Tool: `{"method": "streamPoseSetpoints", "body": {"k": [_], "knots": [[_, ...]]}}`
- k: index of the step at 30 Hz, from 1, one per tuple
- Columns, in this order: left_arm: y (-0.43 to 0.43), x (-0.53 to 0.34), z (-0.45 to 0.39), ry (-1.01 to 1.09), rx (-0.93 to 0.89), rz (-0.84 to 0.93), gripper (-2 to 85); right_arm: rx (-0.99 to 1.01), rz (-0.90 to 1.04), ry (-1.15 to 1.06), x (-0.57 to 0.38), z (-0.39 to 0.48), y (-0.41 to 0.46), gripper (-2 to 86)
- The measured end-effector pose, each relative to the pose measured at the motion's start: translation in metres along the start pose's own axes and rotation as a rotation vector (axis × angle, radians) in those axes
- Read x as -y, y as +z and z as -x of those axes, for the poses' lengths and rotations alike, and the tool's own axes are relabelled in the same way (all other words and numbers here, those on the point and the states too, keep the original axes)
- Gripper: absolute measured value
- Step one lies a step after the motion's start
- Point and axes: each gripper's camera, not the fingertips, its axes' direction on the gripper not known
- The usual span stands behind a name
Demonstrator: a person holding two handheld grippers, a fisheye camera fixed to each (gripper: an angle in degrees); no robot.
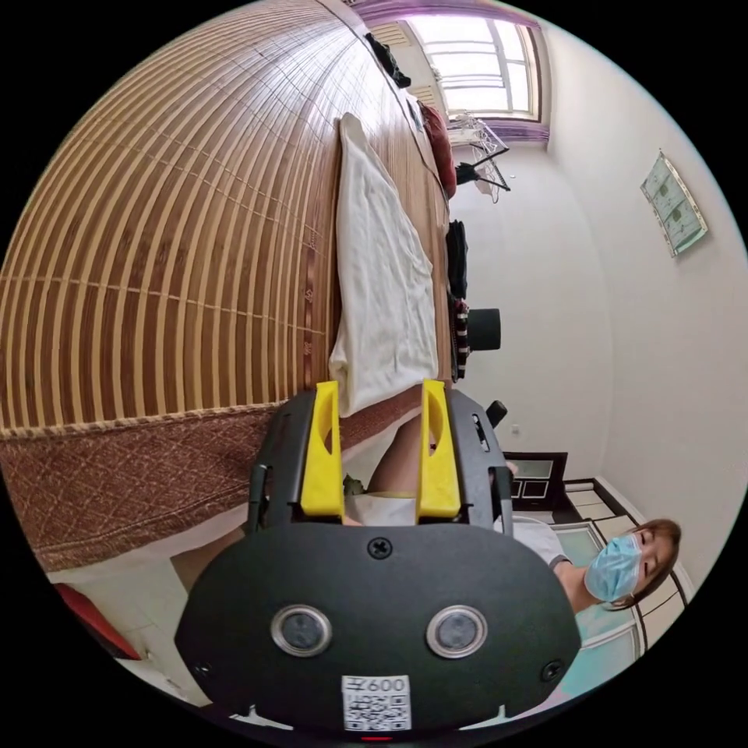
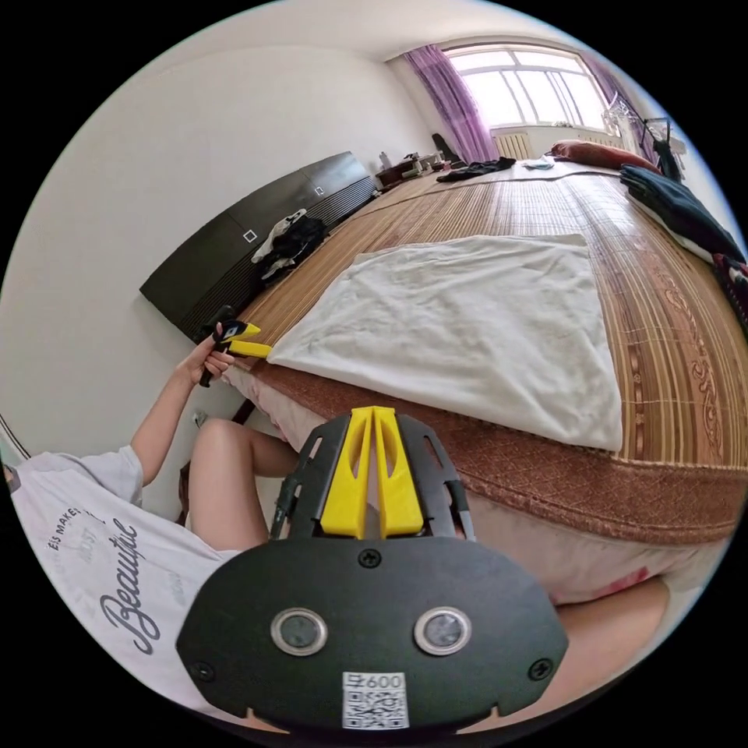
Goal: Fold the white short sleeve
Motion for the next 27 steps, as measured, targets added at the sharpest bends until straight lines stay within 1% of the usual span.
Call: {"method": "streamPoseSetpoints", "body": {"k": [2,5,6,7,8,11,13,17,21,22,24,27], "knots": [[-0.011,0.003,-0.005,0.005,0.015,-0.019,13.7,0.033,0.011,0.015,0.002,-0.005,0.004,-0.9],[-0.021,0.013,-0.008,0.012,-0.094,-0.025,13.3,0.051,0.023,0.026,0.004,-0.011,0.009,-0.9],[-0.022,0.018,-0.009,-0.001,-0.087,-0.012,13.2,0.055,0.026,0.03,0.005,-0.012,0.009,-0.9],[-0.023,0.023,-0.011,-0.019,-0.026,0.0,13.1,0.067,0.032,0.036,0.006,-0.014,0.01,-0.9],[-0.024,0.025,-0.013,-0.02,-0.009,0.0,13.0,0.081,0.035,0.038,0.008,-0.017,0.01,-0.9],[-0.028,0.035,-0.016,-0.036,-0.059,0.011,12.9,0.111,0.055,0.039,0.013,-0.023,0.008,-0.9],[-0.037,0.043,-0.025,-0.019,0.034,0.016,12.7,0.115,0.058,0.043,0.016,-0.028,0.004,-0.9],[-0.049,0.052,-0.031,-0.024,0.006,0.005,13.1,0.123,0.059,0.064,0.019,-0.04,-0.001,-0.9],[-0.057,0.065,-0.035,-0.018,0.05,0.009,13.2,0.16,0.055,0.097,0.021,-0.049,-0.001,-0.9],[-0.058,0.067,-0.034,-0.012,0.032,0.005,13.1,0.181,0.058,0.109,0.022,-0.052,0.0,-0.9],[-0.061,0.075,-0.029,-0.023,-0.061,-0.012,12.8,0.216,0.065,0.124,0.024,-0.056,0.002,-0.8],[-0.065,0.085,-0.026,-0.027,-0.051,-0.01,12.6,0.254,0.068,0.132,0.028,-0.059,0.003,-0.8]]}}
